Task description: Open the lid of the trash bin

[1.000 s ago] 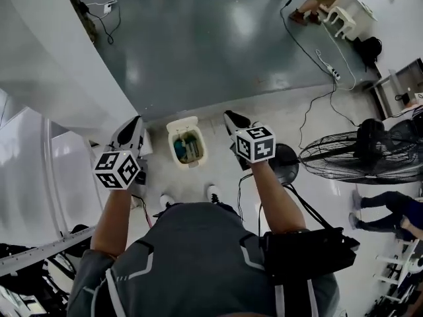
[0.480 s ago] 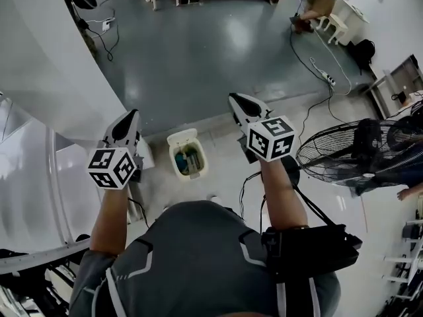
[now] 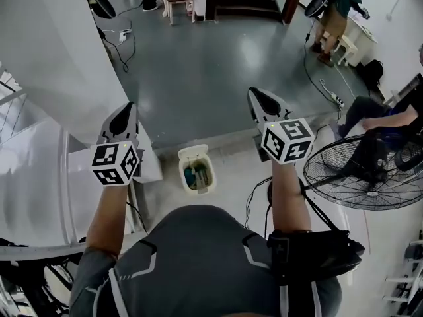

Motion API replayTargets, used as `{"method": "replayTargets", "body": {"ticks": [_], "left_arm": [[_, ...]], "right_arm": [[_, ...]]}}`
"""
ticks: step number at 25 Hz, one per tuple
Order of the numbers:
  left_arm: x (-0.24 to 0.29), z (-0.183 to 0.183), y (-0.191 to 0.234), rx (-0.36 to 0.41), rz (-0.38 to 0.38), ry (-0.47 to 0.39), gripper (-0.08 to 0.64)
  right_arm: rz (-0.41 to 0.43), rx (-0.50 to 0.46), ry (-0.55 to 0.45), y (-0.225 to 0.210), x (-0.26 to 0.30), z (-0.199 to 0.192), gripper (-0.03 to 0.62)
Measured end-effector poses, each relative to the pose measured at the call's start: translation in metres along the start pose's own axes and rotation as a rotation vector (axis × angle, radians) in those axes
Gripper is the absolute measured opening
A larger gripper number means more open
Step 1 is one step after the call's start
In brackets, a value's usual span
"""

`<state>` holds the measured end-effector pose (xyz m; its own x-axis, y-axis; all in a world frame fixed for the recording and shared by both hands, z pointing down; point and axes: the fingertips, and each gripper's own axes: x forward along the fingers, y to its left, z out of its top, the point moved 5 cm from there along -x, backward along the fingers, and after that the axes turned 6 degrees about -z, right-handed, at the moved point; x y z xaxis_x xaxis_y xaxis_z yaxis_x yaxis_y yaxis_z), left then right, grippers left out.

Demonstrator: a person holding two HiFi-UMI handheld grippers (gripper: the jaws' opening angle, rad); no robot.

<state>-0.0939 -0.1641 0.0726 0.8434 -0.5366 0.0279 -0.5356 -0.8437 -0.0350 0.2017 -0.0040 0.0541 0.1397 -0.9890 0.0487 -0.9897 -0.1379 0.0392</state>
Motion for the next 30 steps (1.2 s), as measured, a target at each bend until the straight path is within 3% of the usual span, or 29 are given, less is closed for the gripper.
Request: {"method": "replayTargets", "body": {"ticks": [4,21,30], "left_arm": [[-0.007,0.015,0.002,0.035,0.023,-0.026,0.009],[-0.018,0.01,-0.003,-0.024,0.032,-0.044,0.009],[-0.021,0.014,0.003,-0.01,0.073,-0.044,0.009]], "right_arm": [[-0.004,-0.02,-0.027,0.0,0.0,0.01,0.028],[-0.015,-0.049,-0.025,0.001,0.001,0.014,0.026],[-0.01,-0.036,-0.027,0.002,0.004,0.013,0.026]]}}
